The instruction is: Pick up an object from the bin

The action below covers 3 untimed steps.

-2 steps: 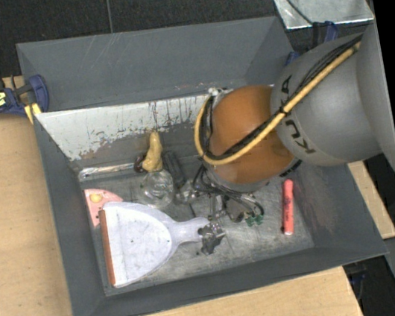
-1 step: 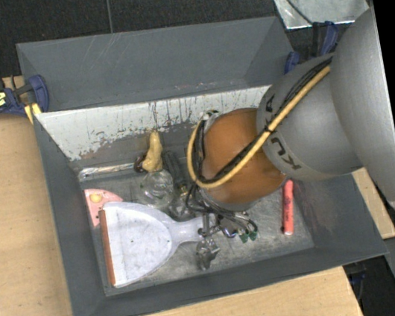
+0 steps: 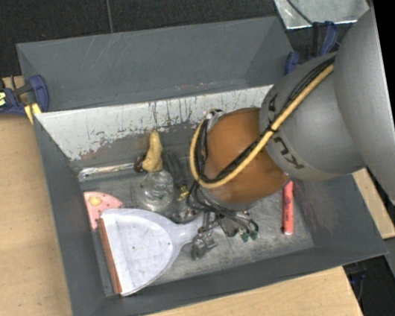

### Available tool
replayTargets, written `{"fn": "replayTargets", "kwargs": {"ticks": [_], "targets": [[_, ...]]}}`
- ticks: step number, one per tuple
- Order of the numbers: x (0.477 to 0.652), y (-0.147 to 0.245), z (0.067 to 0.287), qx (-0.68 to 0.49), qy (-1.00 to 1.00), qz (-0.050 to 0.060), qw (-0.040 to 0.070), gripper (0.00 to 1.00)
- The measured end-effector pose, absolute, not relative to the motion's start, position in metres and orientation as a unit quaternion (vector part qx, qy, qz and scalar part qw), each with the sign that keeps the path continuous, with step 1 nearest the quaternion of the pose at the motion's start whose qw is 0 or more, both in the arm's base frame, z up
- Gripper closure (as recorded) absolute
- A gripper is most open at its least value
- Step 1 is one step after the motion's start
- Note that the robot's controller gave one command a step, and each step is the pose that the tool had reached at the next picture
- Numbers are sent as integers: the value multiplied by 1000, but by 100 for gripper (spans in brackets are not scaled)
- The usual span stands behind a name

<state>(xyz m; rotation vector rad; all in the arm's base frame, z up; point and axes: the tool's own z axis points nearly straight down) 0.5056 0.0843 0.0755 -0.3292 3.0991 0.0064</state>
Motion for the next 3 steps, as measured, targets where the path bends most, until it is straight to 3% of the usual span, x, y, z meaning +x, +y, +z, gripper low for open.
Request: {"fn": "replayTargets", "kwargs": {"ticks": [2,3], "targets": [[504,84,80,-105,994,2,9,100],[501,83,100,-104,995,1,2,100]]}}
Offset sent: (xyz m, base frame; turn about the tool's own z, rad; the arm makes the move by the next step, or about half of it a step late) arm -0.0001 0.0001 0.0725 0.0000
